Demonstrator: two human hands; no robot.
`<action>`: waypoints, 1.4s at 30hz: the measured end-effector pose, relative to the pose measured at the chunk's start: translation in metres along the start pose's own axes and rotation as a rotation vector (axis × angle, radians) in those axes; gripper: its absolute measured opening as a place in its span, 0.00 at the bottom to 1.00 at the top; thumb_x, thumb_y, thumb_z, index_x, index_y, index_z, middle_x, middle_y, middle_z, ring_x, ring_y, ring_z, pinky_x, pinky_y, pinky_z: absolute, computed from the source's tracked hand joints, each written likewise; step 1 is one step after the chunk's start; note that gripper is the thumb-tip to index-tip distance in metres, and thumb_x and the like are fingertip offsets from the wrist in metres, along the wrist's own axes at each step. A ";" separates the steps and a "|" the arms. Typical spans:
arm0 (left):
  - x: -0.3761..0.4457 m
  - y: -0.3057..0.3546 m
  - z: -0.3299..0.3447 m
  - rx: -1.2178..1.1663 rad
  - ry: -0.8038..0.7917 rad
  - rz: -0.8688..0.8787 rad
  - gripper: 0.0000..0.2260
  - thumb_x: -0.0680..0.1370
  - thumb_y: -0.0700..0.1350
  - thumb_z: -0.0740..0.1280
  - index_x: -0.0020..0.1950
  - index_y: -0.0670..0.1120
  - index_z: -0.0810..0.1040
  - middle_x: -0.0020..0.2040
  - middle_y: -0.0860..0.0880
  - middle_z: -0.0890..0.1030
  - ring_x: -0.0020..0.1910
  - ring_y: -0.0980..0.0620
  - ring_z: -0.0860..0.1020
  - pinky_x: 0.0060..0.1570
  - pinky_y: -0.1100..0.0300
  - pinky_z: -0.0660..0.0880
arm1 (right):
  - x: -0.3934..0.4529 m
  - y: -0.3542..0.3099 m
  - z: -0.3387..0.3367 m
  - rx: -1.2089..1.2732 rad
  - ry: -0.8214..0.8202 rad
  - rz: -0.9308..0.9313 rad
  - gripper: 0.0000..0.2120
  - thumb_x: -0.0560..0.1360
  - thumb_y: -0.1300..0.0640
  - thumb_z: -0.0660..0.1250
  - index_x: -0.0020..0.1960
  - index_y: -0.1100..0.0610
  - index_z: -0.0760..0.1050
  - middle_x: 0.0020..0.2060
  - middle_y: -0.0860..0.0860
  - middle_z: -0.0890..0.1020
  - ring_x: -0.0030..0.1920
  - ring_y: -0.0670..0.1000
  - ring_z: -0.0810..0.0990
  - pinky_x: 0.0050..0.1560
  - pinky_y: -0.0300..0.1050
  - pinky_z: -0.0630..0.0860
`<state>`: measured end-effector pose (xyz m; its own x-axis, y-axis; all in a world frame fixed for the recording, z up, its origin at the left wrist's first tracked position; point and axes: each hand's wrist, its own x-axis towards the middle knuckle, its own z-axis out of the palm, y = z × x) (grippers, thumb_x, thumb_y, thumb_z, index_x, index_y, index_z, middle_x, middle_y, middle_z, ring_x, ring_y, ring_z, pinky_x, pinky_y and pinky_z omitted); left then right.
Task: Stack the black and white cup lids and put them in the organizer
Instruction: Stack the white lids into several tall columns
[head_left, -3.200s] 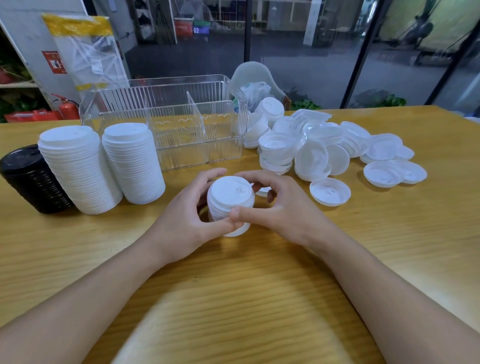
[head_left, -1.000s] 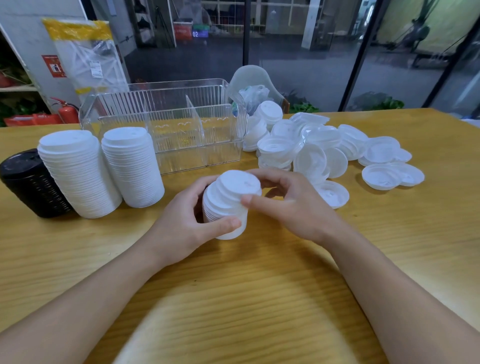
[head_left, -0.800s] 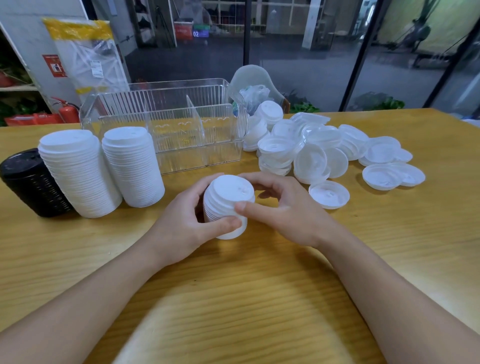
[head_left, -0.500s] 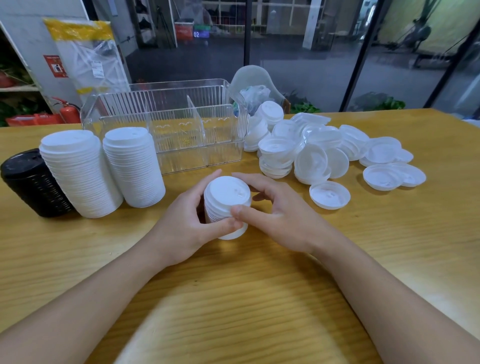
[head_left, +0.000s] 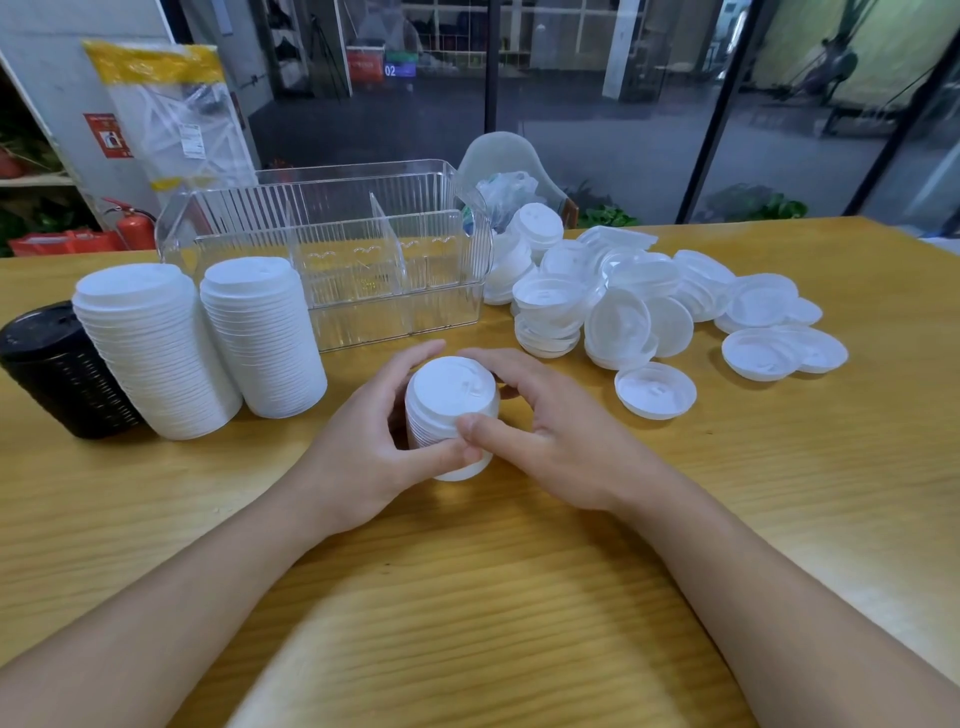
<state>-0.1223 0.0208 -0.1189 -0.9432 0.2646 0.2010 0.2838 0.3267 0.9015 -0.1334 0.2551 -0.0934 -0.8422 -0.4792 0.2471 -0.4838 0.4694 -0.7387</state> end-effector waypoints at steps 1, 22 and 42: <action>0.000 0.000 0.000 0.012 -0.002 0.007 0.47 0.69 0.60 0.86 0.83 0.63 0.67 0.73 0.56 0.82 0.73 0.51 0.80 0.74 0.40 0.76 | 0.000 0.000 0.001 0.001 -0.003 -0.005 0.26 0.83 0.47 0.72 0.80 0.45 0.71 0.71 0.40 0.78 0.73 0.44 0.74 0.66 0.48 0.77; -0.004 0.008 0.004 0.032 -0.076 -0.015 0.27 0.80 0.64 0.69 0.77 0.63 0.66 0.67 0.61 0.80 0.67 0.56 0.79 0.63 0.60 0.74 | 0.028 0.043 -0.015 -0.381 0.428 0.122 0.29 0.80 0.56 0.76 0.78 0.54 0.72 0.61 0.47 0.74 0.49 0.45 0.78 0.58 0.47 0.80; -0.004 0.010 0.001 0.008 -0.055 -0.001 0.27 0.79 0.60 0.74 0.76 0.60 0.70 0.68 0.59 0.81 0.67 0.55 0.80 0.64 0.58 0.75 | 0.010 0.025 -0.020 0.012 0.424 0.151 0.04 0.80 0.55 0.76 0.49 0.51 0.81 0.40 0.45 0.81 0.36 0.42 0.75 0.40 0.34 0.73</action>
<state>-0.1151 0.0242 -0.1112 -0.9327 0.3136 0.1783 0.2841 0.3339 0.8988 -0.1591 0.2767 -0.0972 -0.9275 -0.0586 0.3693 -0.3473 0.5009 -0.7928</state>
